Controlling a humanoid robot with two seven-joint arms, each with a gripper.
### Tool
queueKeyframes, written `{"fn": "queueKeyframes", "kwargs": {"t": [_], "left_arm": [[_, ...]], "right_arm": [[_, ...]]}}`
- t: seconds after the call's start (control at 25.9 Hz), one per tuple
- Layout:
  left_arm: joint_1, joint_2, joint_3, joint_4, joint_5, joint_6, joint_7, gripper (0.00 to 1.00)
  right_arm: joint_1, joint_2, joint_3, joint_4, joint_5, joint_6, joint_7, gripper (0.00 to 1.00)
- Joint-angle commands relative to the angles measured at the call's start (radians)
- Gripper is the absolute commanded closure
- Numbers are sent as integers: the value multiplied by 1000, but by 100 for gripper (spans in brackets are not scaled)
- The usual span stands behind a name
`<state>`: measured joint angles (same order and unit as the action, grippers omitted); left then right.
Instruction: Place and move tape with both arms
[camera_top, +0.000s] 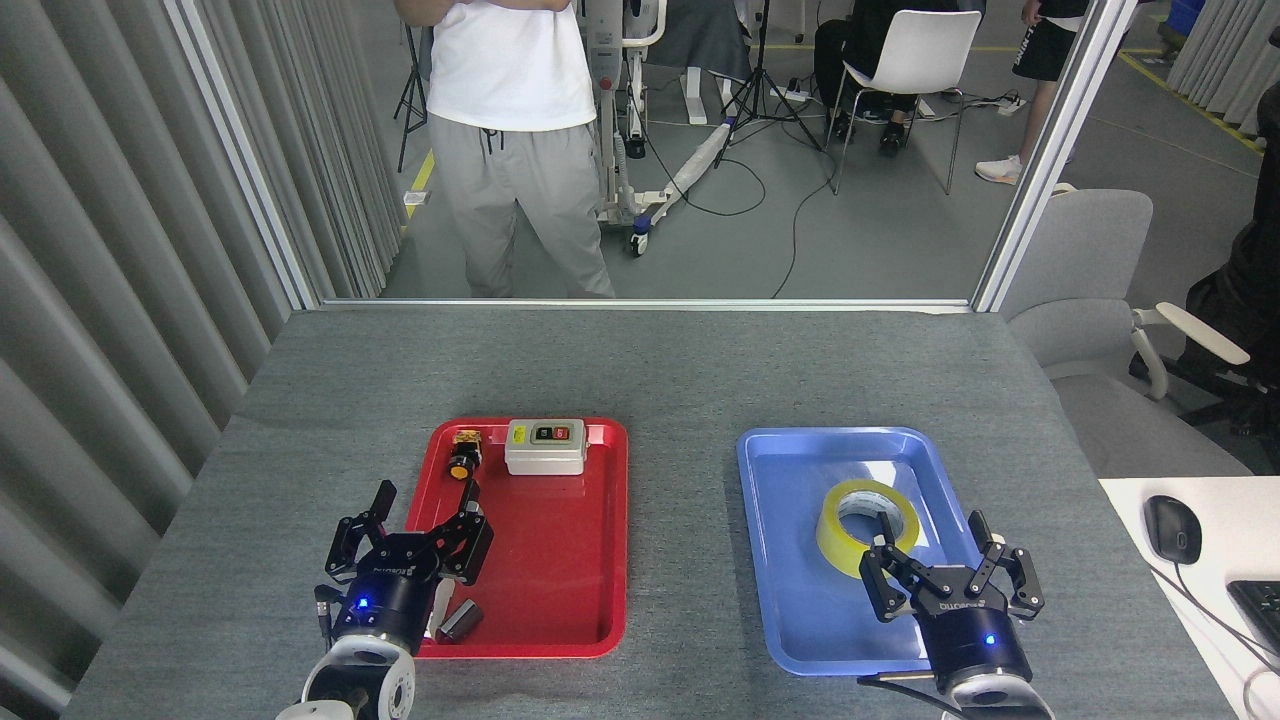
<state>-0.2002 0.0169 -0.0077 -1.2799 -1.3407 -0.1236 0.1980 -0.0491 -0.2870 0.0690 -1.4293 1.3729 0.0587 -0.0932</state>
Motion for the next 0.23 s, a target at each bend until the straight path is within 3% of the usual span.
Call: {"fn": "queueKeyframes", "kwargs": {"t": [0.0, 0.19], "left_arm": [[1, 0, 2, -1, 0, -1, 0, 0], [2, 2, 5, 1, 0, -1, 0, 0]], "right_arm": [[0, 0, 0, 0, 0, 0, 1, 1], [0, -1, 0, 0, 0, 0, -2, 1]]}}
